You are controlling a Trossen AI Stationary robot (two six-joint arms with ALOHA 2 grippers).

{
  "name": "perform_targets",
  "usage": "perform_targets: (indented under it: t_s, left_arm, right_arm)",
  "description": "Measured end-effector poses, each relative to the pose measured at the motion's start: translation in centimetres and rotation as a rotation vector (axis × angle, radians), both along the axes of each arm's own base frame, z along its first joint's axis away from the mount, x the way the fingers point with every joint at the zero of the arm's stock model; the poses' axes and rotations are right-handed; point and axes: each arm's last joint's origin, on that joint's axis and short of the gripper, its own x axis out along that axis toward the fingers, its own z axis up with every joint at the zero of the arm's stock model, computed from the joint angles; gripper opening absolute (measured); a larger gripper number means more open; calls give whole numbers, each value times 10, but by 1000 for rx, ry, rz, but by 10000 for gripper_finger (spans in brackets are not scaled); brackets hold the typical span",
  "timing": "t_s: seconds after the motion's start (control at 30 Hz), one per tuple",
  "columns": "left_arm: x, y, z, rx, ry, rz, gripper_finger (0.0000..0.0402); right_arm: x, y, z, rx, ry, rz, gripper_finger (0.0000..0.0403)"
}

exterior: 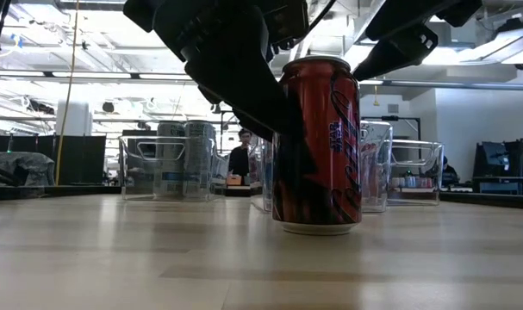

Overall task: Sort soda cans
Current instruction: Put the red-black soda can into the right transparent bin

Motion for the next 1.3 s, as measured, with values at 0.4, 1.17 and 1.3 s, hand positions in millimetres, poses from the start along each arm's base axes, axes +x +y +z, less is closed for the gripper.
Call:
perform_targets:
  t_s: [0.4,1.17,1.3]
  left_arm:
    - [-4,1,0,-5,49,14,399]
    - [-36,4,54,112,-7,139,397]
    - [-41,2,61,112,-13,131,397]
  right_arm:
    - [-1,1,0,8,-1,-3,380]
    - [-1,1,0,2,4,-6,380]
    - [-1,1,0,3,3,-6,380]
